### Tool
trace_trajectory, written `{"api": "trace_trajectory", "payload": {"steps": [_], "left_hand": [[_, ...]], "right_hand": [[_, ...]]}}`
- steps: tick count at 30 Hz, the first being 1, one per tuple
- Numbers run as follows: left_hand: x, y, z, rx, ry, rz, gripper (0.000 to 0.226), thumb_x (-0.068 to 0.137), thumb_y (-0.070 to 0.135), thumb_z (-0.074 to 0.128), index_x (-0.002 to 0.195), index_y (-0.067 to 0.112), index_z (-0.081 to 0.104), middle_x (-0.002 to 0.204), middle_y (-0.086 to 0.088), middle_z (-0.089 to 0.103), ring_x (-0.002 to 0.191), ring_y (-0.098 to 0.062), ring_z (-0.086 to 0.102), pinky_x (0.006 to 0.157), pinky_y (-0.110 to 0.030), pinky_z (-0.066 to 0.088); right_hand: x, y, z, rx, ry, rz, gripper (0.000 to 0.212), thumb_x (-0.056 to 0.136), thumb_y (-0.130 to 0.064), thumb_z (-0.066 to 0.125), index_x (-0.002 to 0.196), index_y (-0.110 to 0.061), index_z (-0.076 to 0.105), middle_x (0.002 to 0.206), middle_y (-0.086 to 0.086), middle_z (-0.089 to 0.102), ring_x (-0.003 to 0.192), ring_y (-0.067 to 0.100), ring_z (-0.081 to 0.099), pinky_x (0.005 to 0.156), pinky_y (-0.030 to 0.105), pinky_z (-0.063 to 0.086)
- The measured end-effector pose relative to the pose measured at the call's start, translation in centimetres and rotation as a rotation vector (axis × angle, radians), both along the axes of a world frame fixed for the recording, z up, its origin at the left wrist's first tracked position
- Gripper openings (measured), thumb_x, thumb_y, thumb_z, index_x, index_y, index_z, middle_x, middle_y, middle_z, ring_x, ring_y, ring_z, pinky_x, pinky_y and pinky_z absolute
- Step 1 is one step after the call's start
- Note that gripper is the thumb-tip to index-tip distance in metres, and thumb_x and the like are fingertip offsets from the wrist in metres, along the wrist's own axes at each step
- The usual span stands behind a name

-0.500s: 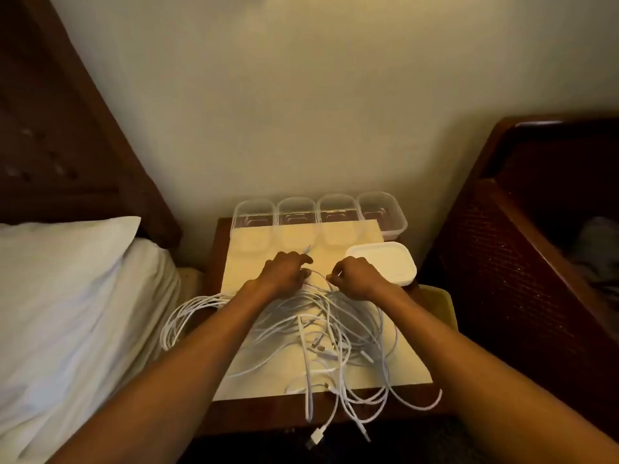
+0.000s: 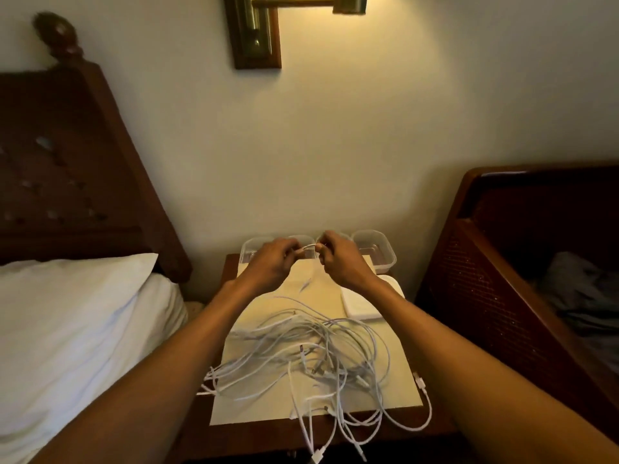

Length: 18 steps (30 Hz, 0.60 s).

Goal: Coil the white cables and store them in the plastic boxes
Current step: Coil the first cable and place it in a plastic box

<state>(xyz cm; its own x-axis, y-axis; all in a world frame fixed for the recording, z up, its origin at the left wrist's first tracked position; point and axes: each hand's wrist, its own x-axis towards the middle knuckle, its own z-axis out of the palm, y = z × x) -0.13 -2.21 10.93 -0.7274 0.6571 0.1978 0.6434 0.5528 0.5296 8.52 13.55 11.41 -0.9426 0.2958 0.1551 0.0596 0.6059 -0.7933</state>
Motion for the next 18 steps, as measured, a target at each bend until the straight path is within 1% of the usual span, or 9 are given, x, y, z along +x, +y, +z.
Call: {"api": "trace_trajectory", "payload": {"steps": [4,5,7,8,10,12,14,16,18], "left_hand": [[0.5,-3.3,2.4,-0.044,-0.161,0.038,0.025,0.096,0.016,0.058,0.074,0.026,0.062,0.065,0.007,0.062,0.059,-0.002,0.057,0.063,-0.027,0.043],[0.7,-4.5,2.9,-0.091,-0.204,0.041,0.026,0.096,0.013,0.058,0.074,0.025,0.062,0.066,0.008,0.063,0.058,-0.001,0.056,0.062,-0.024,0.044],[1.3,-6.6,4.1,-0.173,-0.279,0.068,0.022,0.099,0.014,0.055,0.079,0.020,0.064,0.072,0.005,0.066,0.066,-0.011,0.058,0.059,-0.021,0.043],[1.4,-7.4,4.9,-0.180,-0.288,0.086,0.020,0.100,0.016,0.055,0.083,0.016,0.065,0.074,0.003,0.068,0.069,-0.014,0.059,0.059,-0.021,0.043],[1.7,-8.3,7.0,-0.148,-0.218,0.138,0.017,0.100,0.016,0.055,0.088,0.012,0.066,0.075,0.004,0.068,0.064,-0.009,0.060,0.057,-0.014,0.043],[2.1,-8.5,9.6,-0.083,-0.138,0.195,0.018,0.098,0.010,0.053,0.086,0.017,0.065,0.073,0.006,0.067,0.062,-0.002,0.059,0.054,-0.009,0.042],[2.3,-8.4,11.7,-0.017,-0.087,0.230,0.022,0.098,0.012,0.052,0.084,0.022,0.065,0.077,0.003,0.071,0.069,-0.012,0.065,0.065,-0.020,0.049],[2.4,-8.2,13.5,0.021,-0.011,0.283,0.022,0.100,0.020,0.052,0.086,0.027,0.068,0.082,0.004,0.074,0.078,-0.018,0.067,0.074,-0.032,0.053],[2.6,-7.9,15.4,0.057,0.092,0.342,0.021,0.099,0.028,0.052,0.089,0.029,0.071,0.083,0.009,0.074,0.080,-0.016,0.066,0.075,-0.035,0.054]], "right_hand": [[0.6,-0.2,5.2,-0.027,0.156,-0.138,0.016,0.099,-0.015,0.048,0.093,-0.008,0.060,0.082,0.004,0.063,0.071,0.018,0.054,0.059,0.028,0.038],[1.1,0.0,6.6,-0.045,0.185,-0.175,0.016,0.099,-0.016,0.048,0.094,-0.007,0.061,0.084,0.004,0.063,0.073,0.017,0.054,0.058,0.027,0.038],[2.0,0.3,9.0,-0.058,0.208,-0.212,0.016,0.099,-0.016,0.048,0.094,-0.008,0.061,0.086,0.005,0.064,0.075,0.018,0.056,0.059,0.027,0.040],[2.3,0.4,9.8,-0.052,0.197,-0.217,0.016,0.099,-0.017,0.048,0.094,-0.008,0.060,0.086,0.006,0.064,0.076,0.018,0.056,0.058,0.026,0.040],[3.0,0.3,11.1,-0.054,0.157,-0.213,0.016,0.100,-0.017,0.046,0.096,-0.009,0.059,0.090,0.007,0.065,0.079,0.020,0.058,0.060,0.027,0.044],[3.5,0.0,12.2,-0.091,0.109,-0.203,0.016,0.100,-0.017,0.044,0.099,-0.009,0.059,0.094,0.009,0.067,0.083,0.021,0.062,0.070,0.036,0.053],[4.1,-0.3,13.2,-0.119,0.079,-0.191,0.016,0.100,-0.016,0.044,0.103,-0.009,0.058,0.098,0.012,0.069,0.081,0.020,0.064,0.076,0.039,0.056],[4.9,-0.6,14.2,-0.125,0.053,-0.165,0.015,0.099,-0.014,0.046,0.109,-0.008,0.056,0.103,0.014,0.068,0.082,0.020,0.064,0.070,0.031,0.055],[5.5,-0.8,15.1,-0.086,0.027,-0.130,0.024,0.095,-0.014,0.053,0.118,-0.009,0.051,0.109,0.015,0.065,0.091,0.024,0.064,0.077,0.035,0.056]]}}
